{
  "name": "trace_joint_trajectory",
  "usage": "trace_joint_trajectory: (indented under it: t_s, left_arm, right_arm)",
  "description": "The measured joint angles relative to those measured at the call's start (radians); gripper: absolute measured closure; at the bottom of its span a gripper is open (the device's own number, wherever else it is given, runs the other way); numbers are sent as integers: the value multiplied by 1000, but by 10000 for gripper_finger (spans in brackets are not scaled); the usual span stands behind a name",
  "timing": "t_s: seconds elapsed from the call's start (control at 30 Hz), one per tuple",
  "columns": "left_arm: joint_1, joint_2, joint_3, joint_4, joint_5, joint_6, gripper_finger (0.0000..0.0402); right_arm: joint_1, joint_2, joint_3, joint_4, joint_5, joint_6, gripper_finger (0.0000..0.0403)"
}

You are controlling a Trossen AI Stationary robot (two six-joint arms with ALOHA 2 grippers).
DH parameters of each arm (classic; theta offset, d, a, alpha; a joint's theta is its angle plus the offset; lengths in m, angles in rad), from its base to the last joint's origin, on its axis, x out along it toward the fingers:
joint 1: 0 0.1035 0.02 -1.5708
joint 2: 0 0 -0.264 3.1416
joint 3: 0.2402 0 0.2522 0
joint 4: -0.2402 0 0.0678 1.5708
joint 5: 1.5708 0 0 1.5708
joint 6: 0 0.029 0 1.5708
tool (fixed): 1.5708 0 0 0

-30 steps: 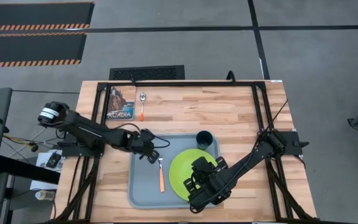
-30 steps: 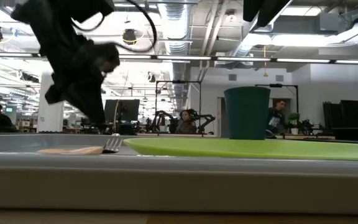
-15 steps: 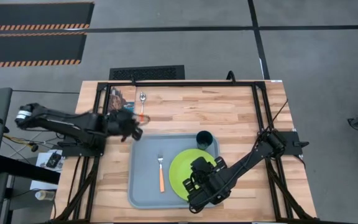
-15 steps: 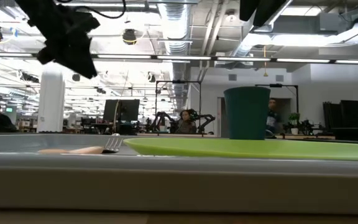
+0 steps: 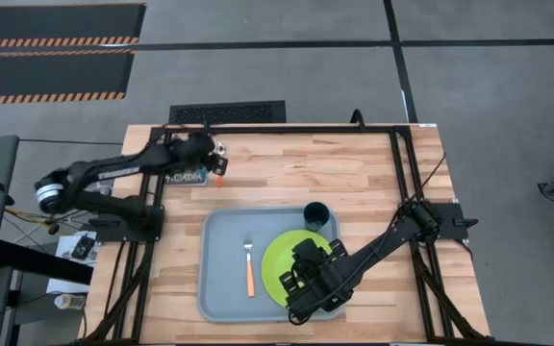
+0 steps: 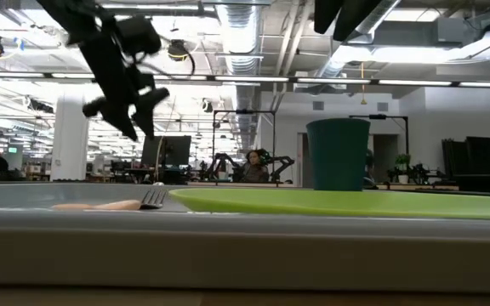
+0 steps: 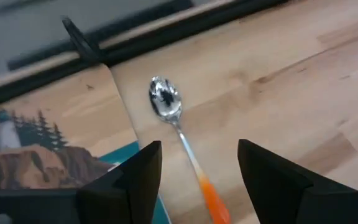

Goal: Pick and place plate/cup/fork/spoon on tray
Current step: Put the orange spoon on the blue tray to the left of the yellow fork

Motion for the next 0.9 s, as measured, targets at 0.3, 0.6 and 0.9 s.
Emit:
trace_joint_trajectory:
  t_s: [0.3,0.6,0.9]
  left_arm:
    - [149,244,0,120,165,23,202]
    - [151,401,0,237,156,4,202]
    - [150,496,4,267,131,-41,213]
  right_arm:
    - [-6,0,0,-3,0,-20,275]
    - [-7,0,0,-3,0,-45,275]
    - [-7,0,0,-4,-1,-46,275]
